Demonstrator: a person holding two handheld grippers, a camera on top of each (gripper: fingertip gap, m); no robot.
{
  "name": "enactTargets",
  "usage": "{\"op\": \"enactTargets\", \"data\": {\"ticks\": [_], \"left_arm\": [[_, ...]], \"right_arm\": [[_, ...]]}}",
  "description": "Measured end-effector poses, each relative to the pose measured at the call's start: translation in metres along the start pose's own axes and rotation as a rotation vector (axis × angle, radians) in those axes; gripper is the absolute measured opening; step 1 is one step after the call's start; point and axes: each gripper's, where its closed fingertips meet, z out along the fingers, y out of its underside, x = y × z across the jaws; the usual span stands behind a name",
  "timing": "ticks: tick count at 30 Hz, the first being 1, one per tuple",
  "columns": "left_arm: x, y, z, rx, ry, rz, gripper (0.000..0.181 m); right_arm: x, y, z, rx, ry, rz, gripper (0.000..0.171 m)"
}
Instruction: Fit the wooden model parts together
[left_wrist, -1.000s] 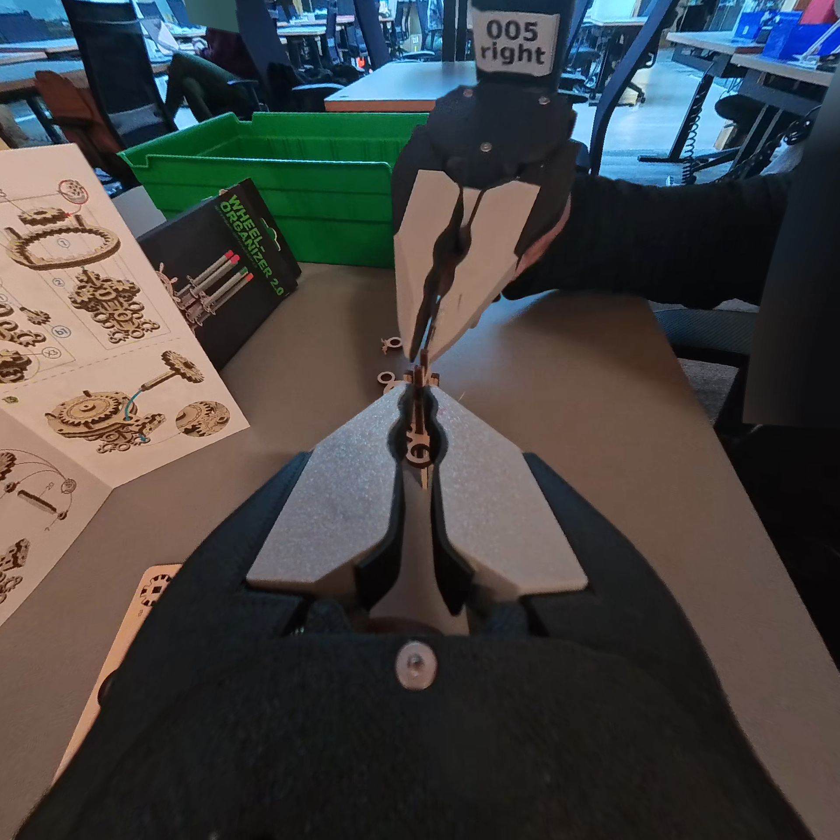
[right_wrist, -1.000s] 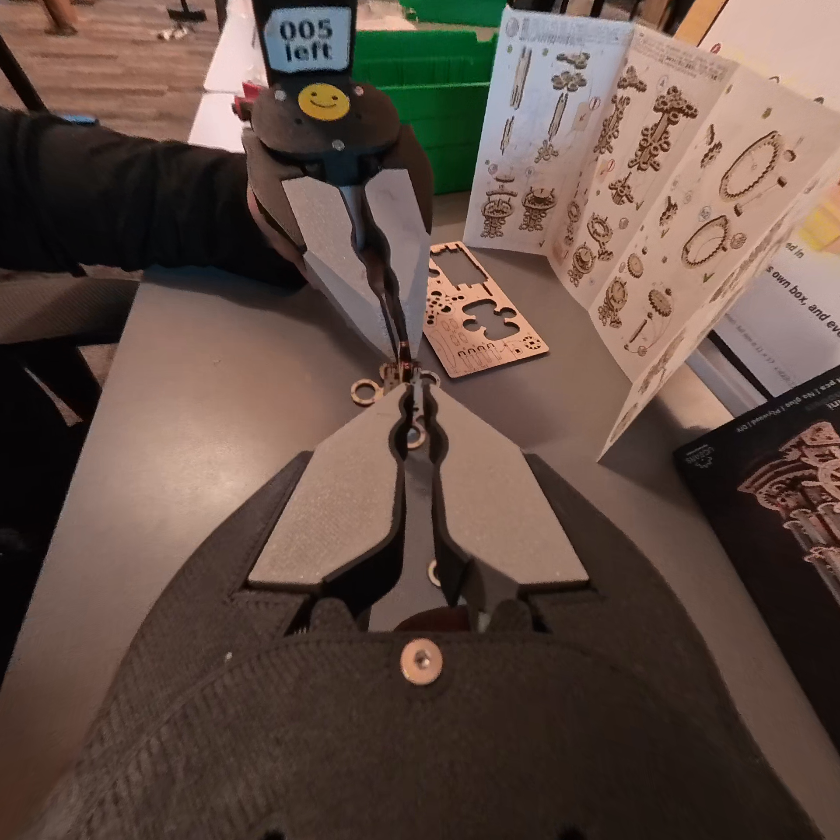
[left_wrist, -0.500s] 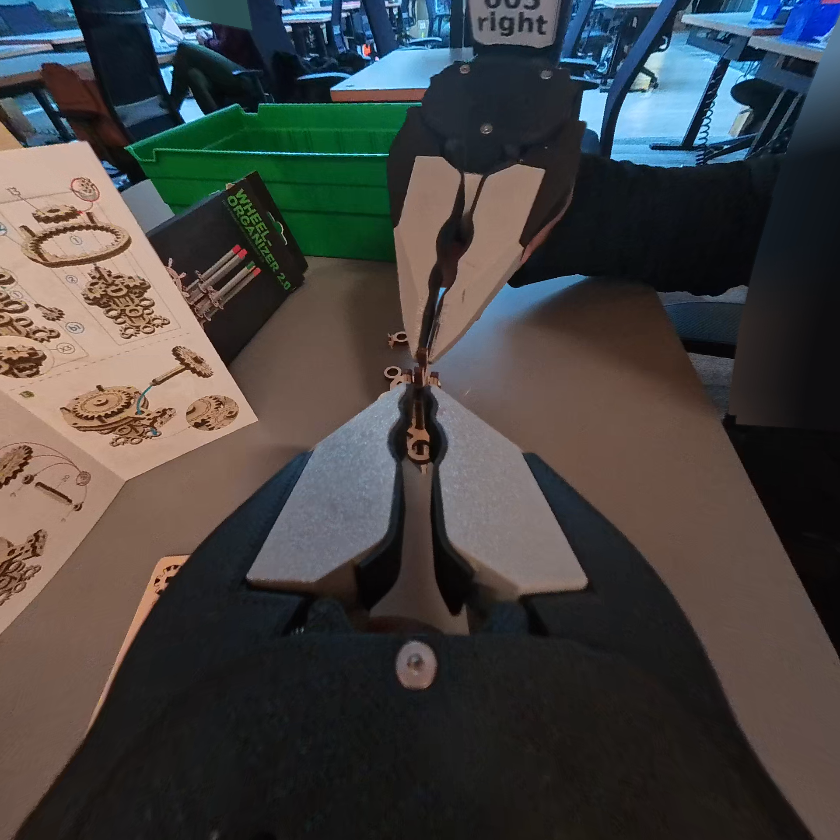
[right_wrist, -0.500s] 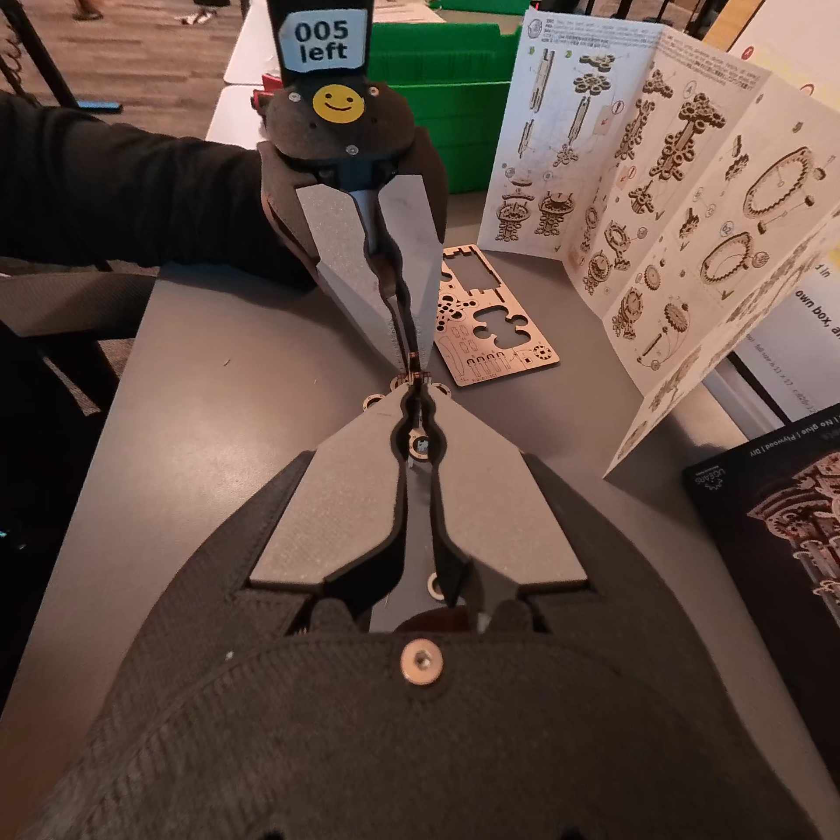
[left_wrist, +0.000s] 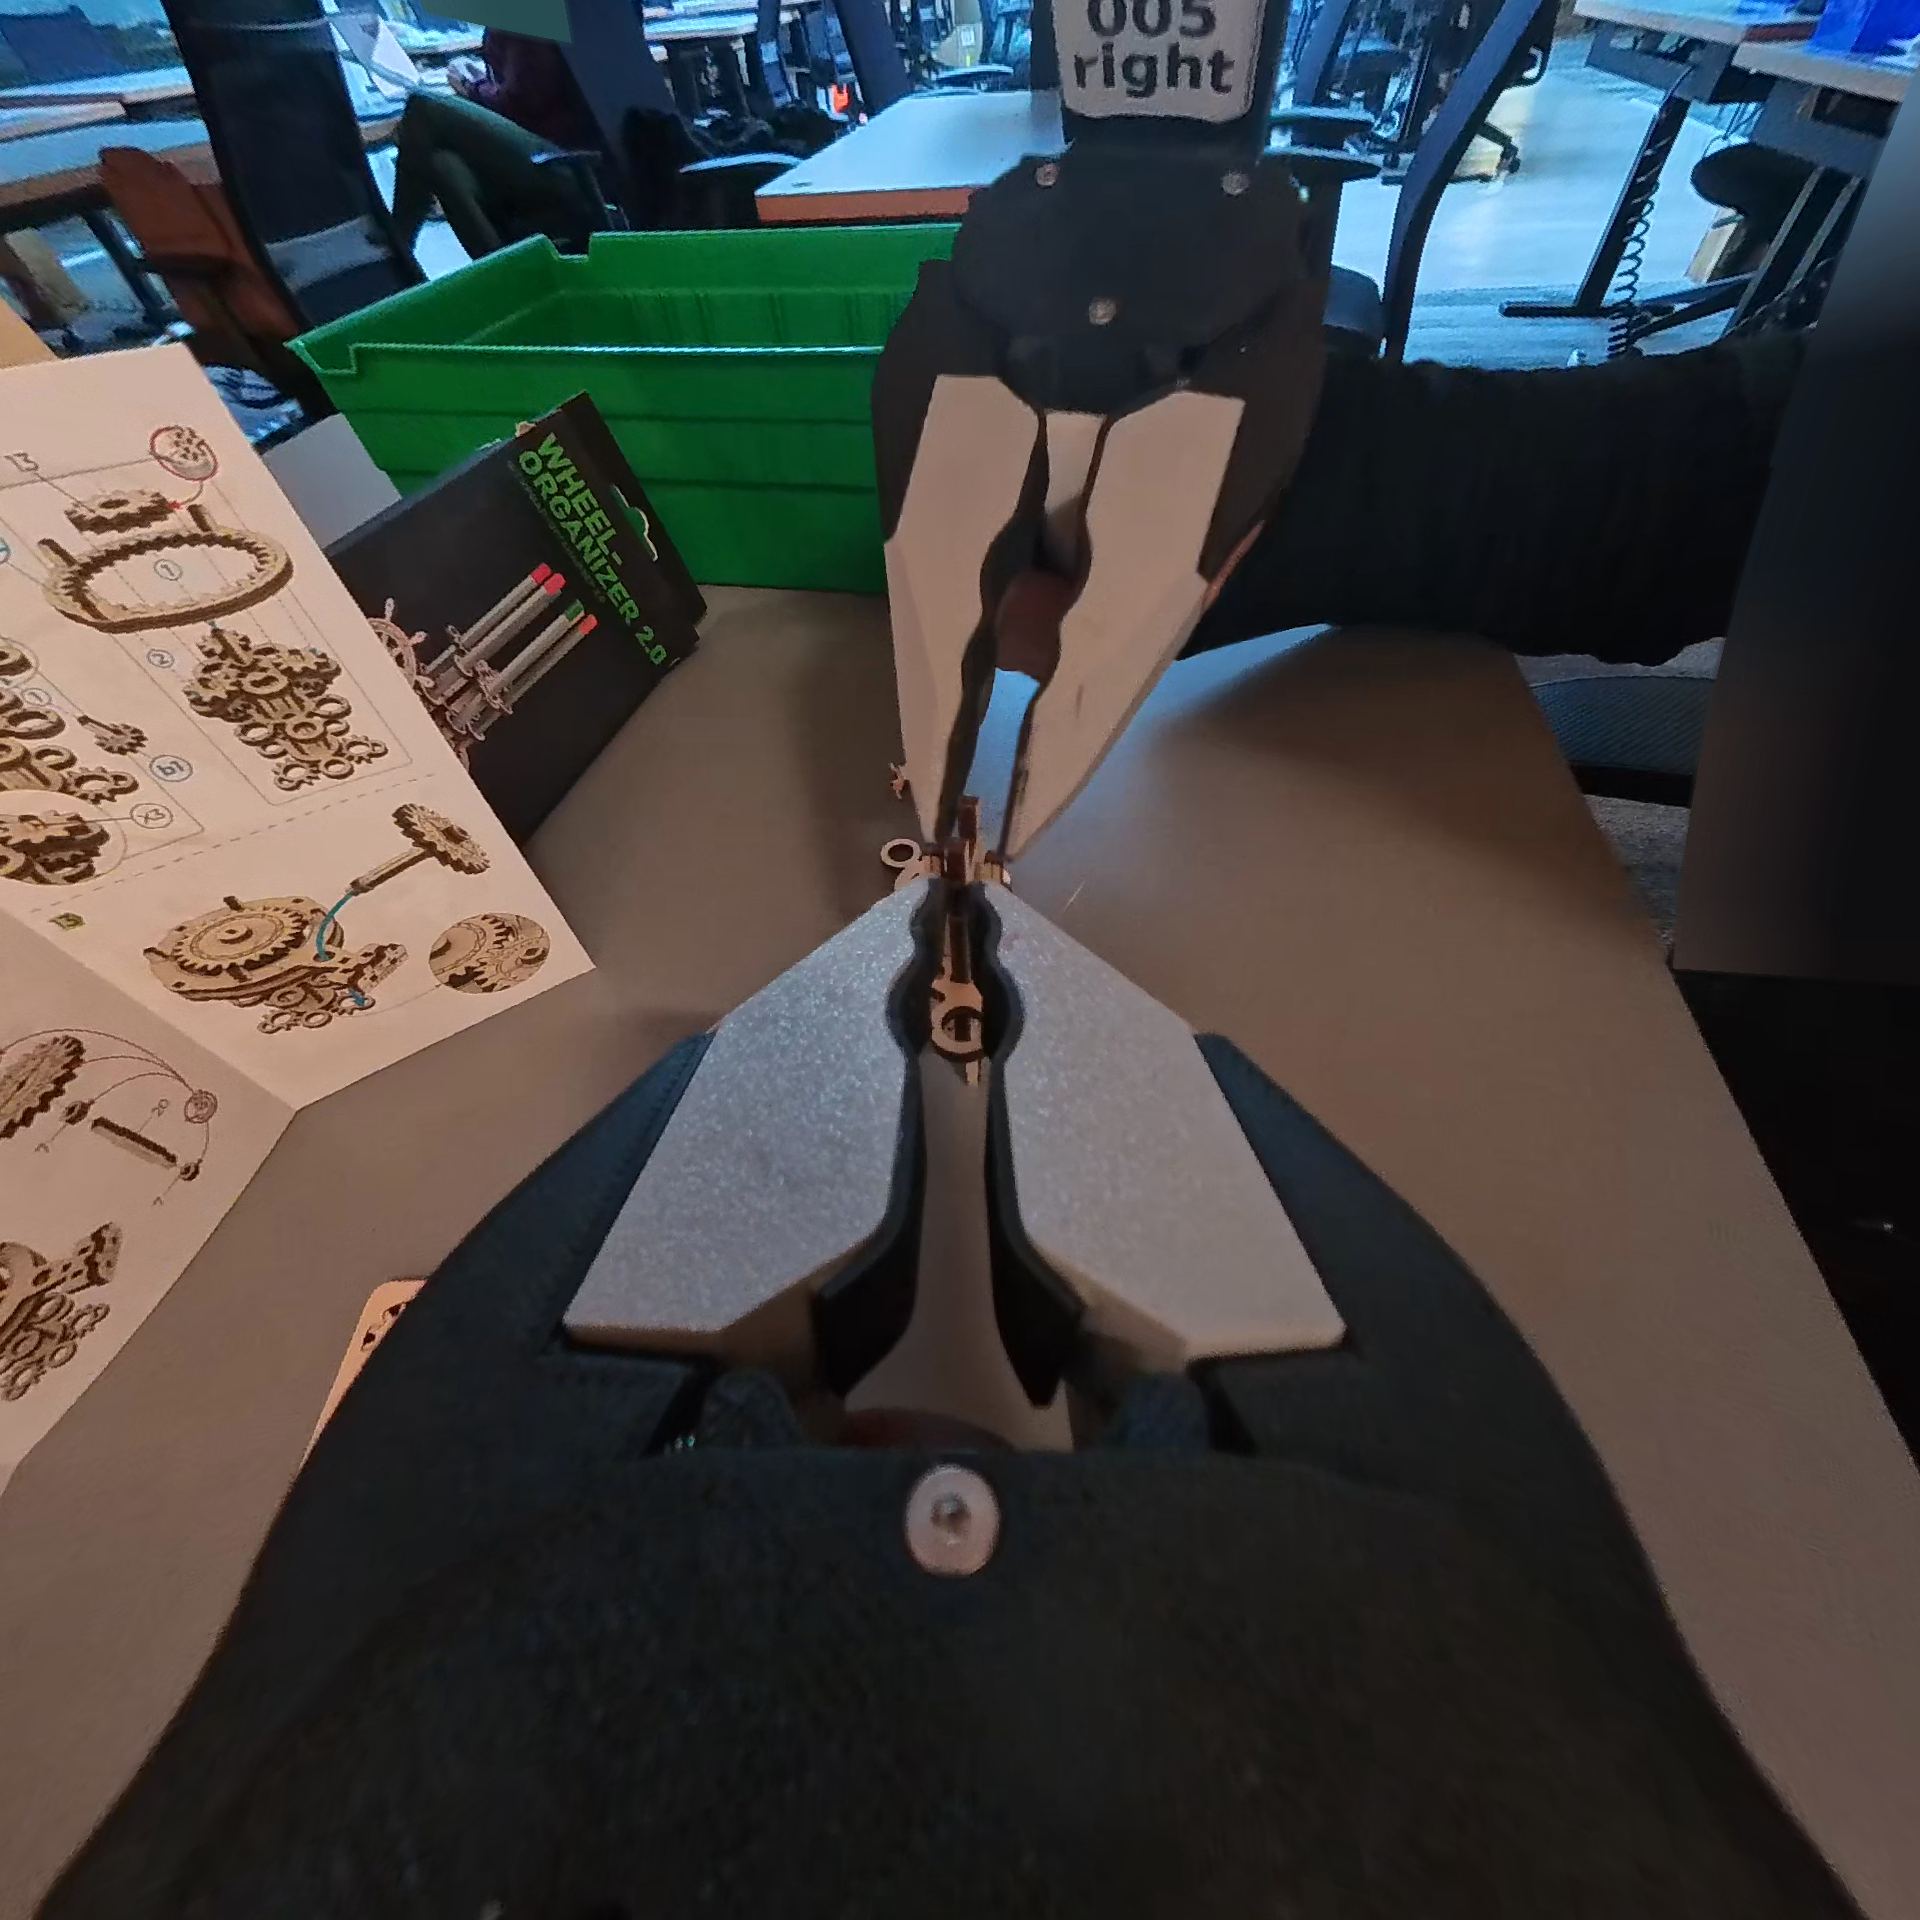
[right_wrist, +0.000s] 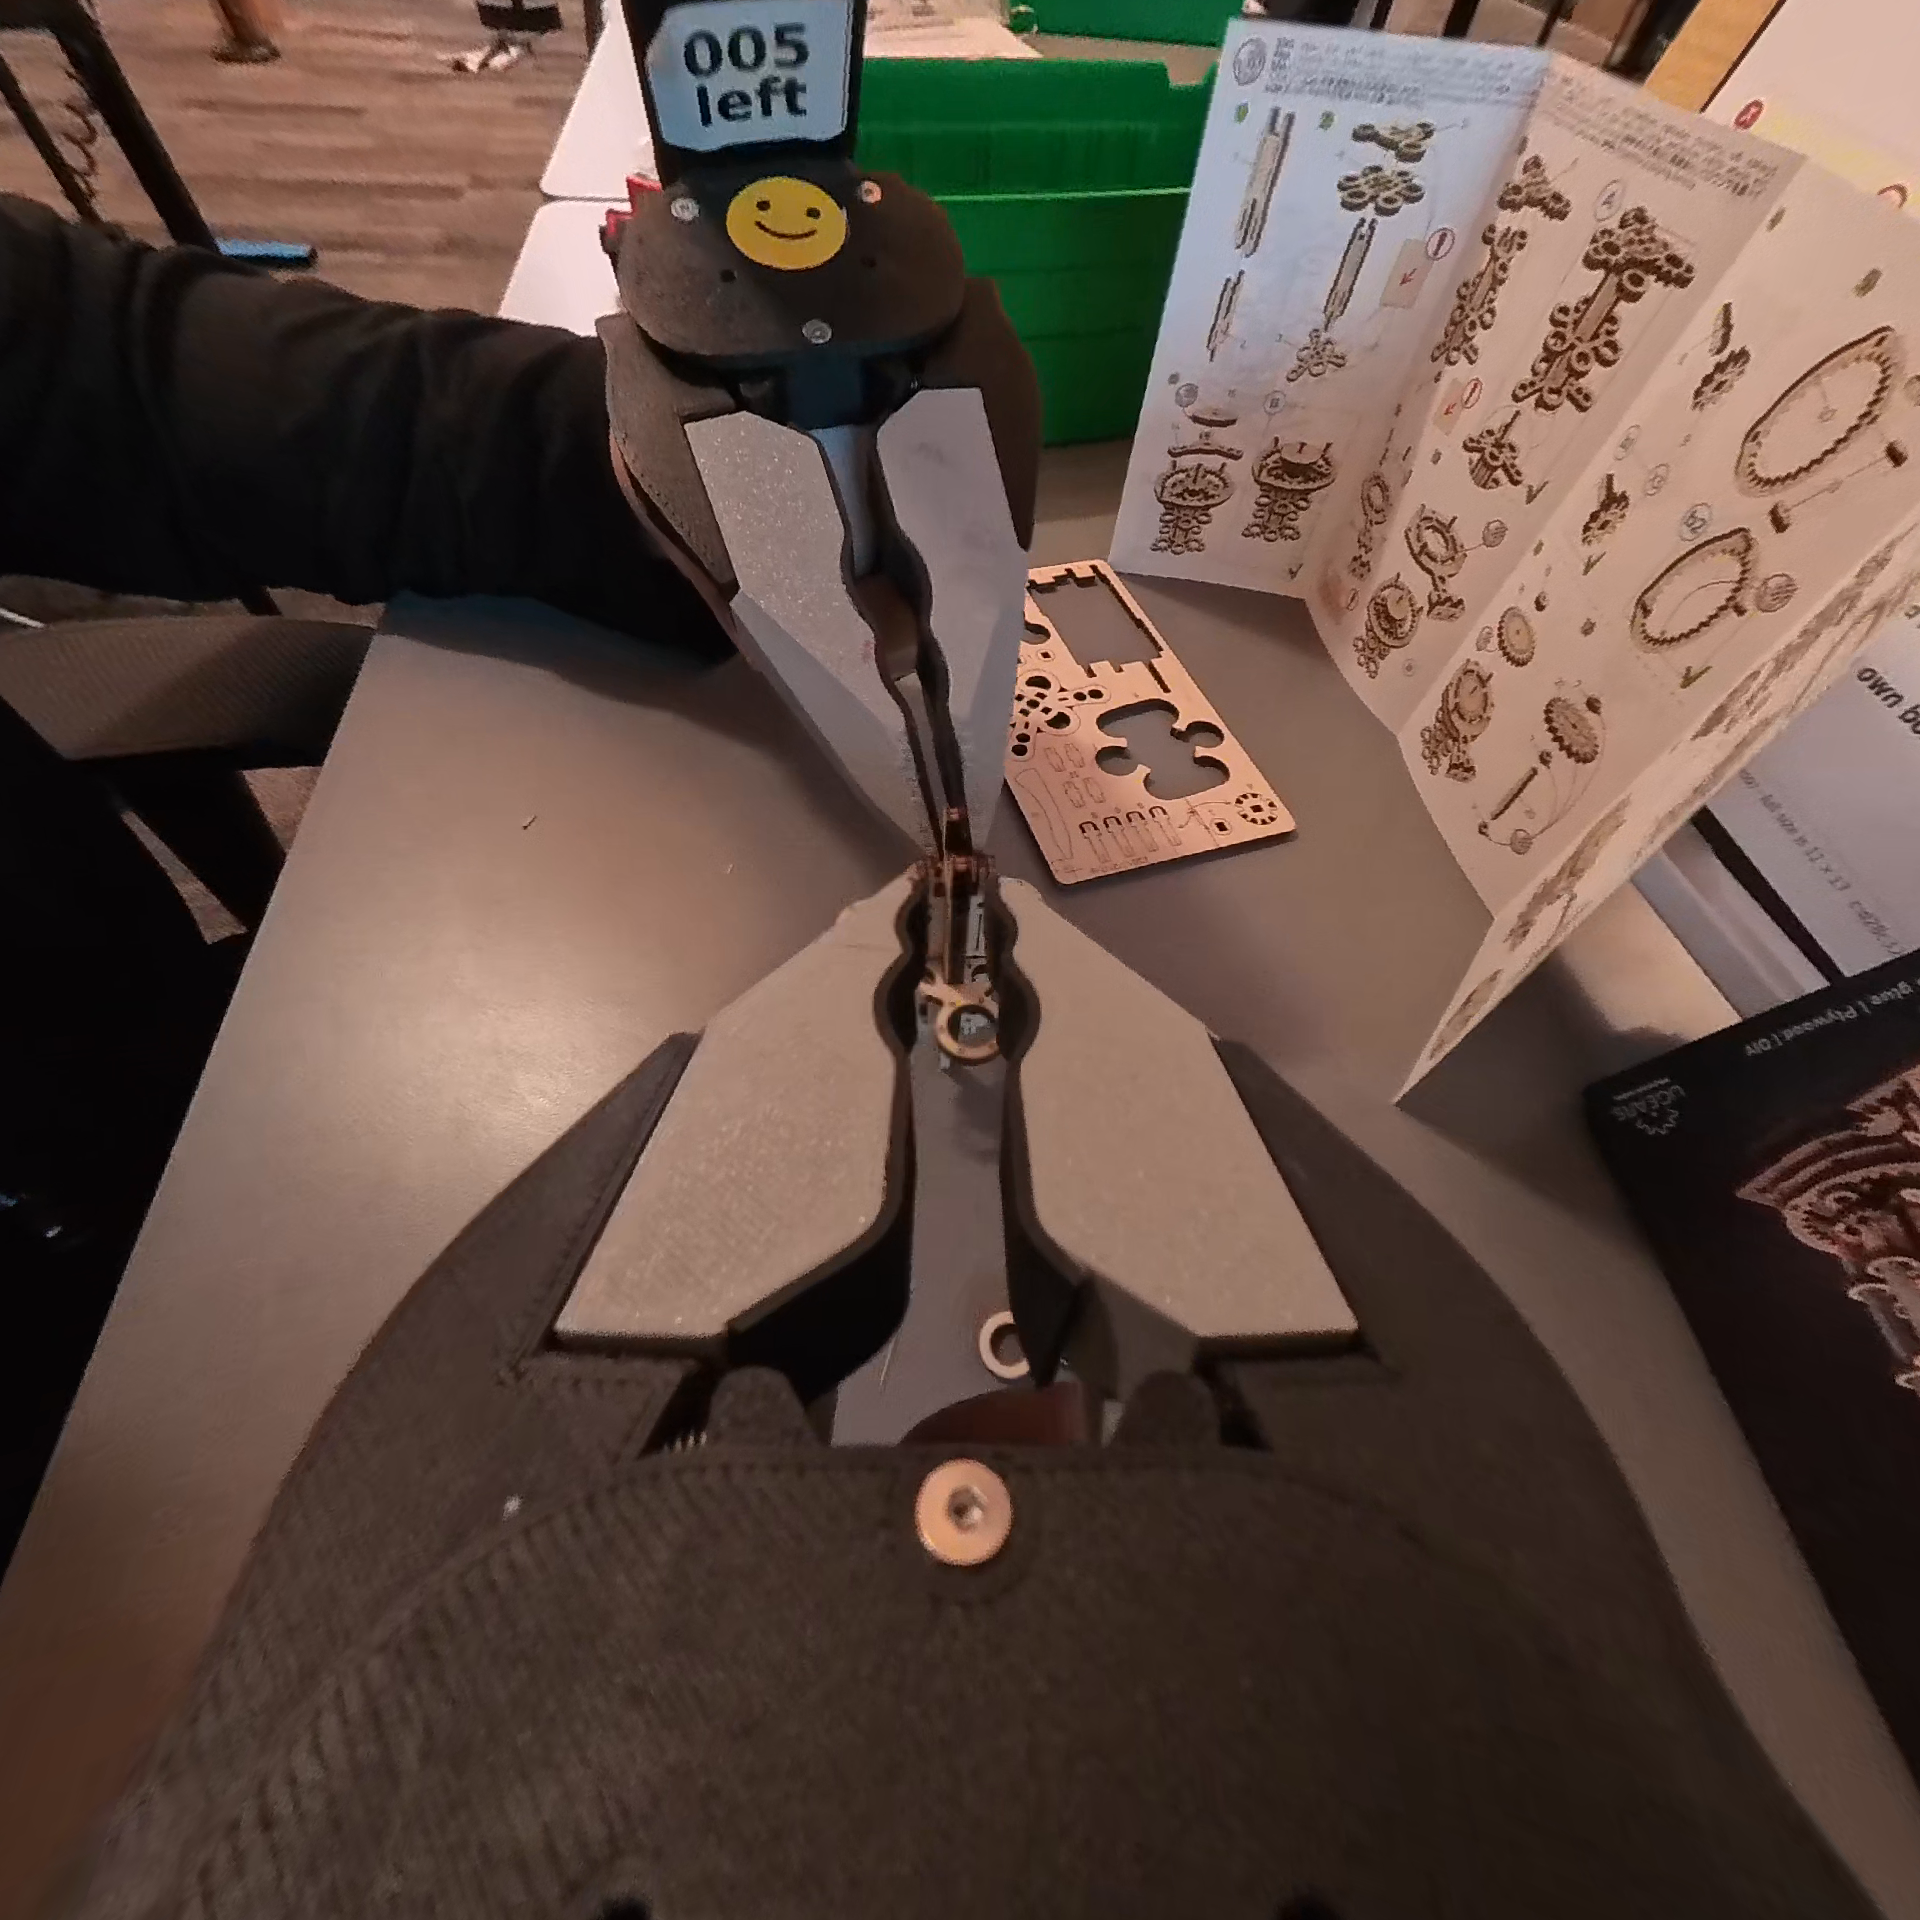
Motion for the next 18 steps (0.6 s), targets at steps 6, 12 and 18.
{"op": "enactTargets", "data": {"ticks": [6,12,18], "left_arm": [[0.0003,0.0004,-0.0009,-0.005,-0.001,0.008,0.0],[0.0007,0.0,-0.0005,0.004,0.014,0.014,0.0],[-0.0039,0.0004,0.0014,-0.017,0.028,0.026,0.0]], "right_arm": [[-0.0005,0.0011,0.0027,-0.004,0.009,-0.016,0.0],[-0.0011,0.0017,0.0028,0.004,-0.01,-0.024,0.0],[0.0036,0.0028,0.0027,0.013,-0.016,0.009,0.0]]}}
